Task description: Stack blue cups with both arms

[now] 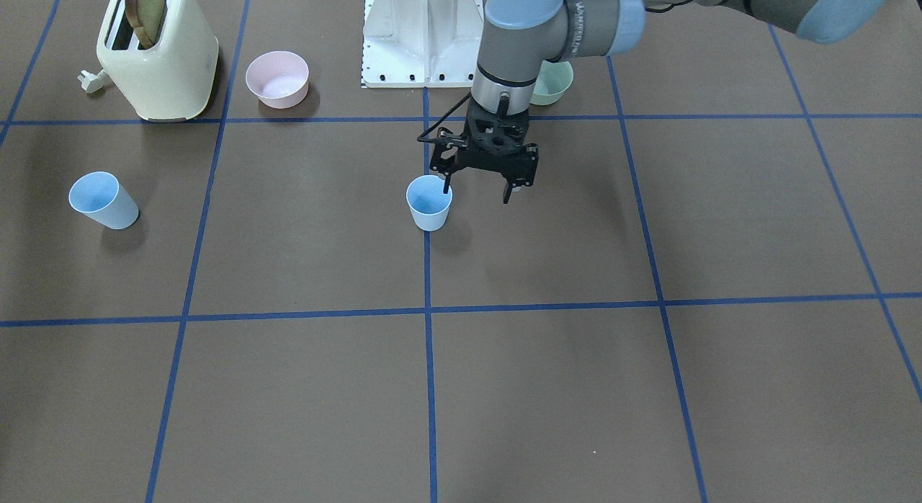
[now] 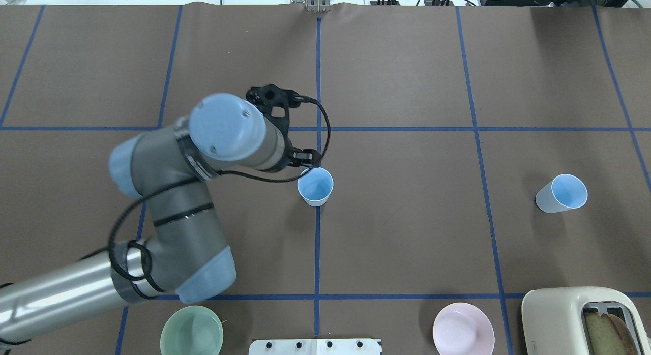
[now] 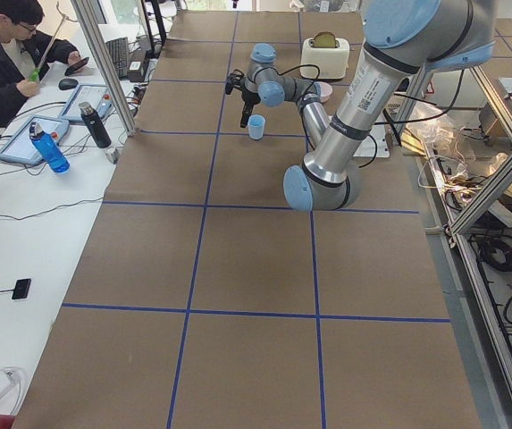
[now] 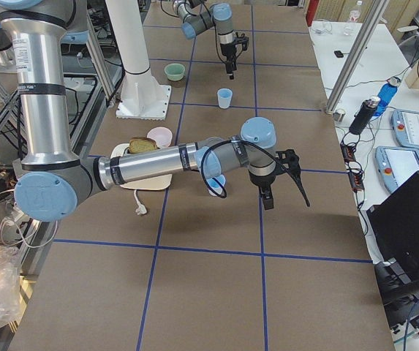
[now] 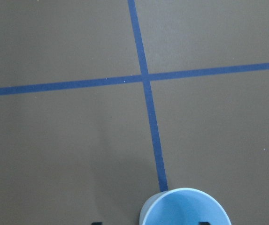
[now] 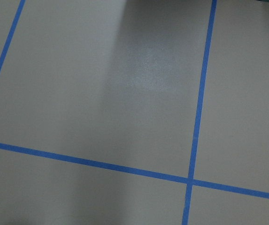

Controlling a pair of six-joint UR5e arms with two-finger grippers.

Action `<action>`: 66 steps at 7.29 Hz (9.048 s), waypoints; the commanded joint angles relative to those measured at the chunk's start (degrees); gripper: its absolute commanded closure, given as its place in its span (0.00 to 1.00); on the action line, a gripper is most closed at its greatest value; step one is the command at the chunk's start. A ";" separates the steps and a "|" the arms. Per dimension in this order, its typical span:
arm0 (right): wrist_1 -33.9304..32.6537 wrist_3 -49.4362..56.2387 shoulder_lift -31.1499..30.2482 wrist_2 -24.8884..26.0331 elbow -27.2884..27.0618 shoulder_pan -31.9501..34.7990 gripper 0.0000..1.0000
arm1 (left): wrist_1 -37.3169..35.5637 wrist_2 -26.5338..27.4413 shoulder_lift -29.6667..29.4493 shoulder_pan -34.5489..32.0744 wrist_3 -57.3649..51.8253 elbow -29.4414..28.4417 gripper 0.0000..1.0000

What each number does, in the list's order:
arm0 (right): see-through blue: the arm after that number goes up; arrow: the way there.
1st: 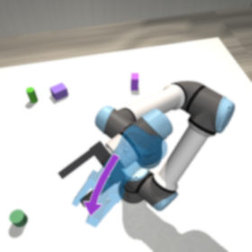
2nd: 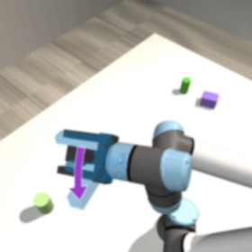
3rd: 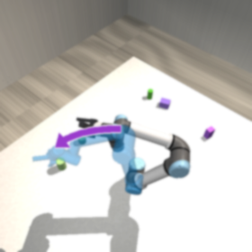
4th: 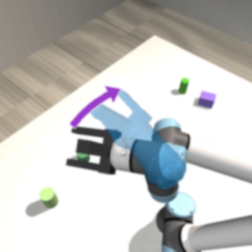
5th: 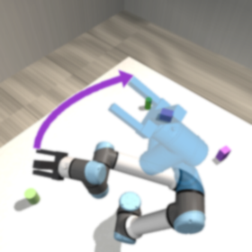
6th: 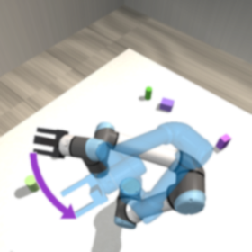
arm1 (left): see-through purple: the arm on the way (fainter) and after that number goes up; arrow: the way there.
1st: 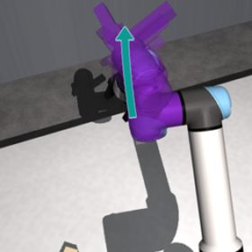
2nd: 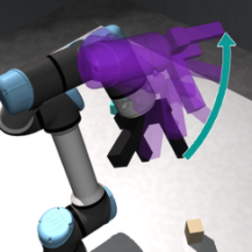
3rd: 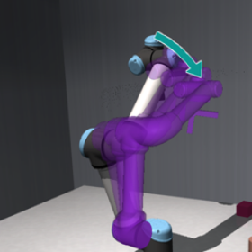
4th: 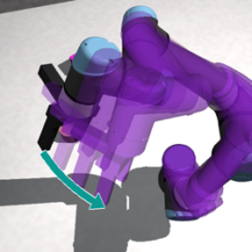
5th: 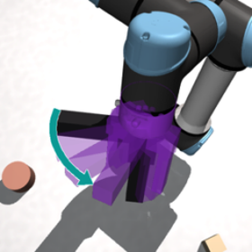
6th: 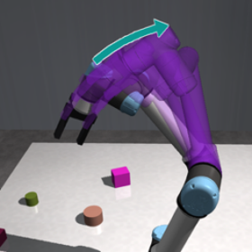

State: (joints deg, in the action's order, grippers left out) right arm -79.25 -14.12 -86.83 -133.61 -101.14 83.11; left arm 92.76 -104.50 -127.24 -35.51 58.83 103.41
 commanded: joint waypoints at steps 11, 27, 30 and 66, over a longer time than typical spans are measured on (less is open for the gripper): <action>20.35 -24.29 -13.71 14.60 -3.53 -29.92 0.22 | -6.10 -28.83 18.96 -50.71 -72.10 -11.65 0.01; -25.65 -59.58 42.48 21.24 -6.71 -44.13 1.00 | -3.11 -28.57 41.81 -56.33 -62.87 -3.30 0.01; -26.49 -63.84 46.66 27.85 1.02 -52.23 1.00 | -3.02 -28.48 41.90 -56.33 -62.87 -3.48 0.01; -14.36 18.34 -4.49 6.08 9.38 4.52 0.00 | -1.35 -28.39 45.06 -55.63 -58.12 -3.92 0.01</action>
State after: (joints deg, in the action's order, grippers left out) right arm -93.60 4.22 -91.24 -127.53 -91.79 87.56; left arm 91.41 -132.87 -82.18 -91.15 0.70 99.44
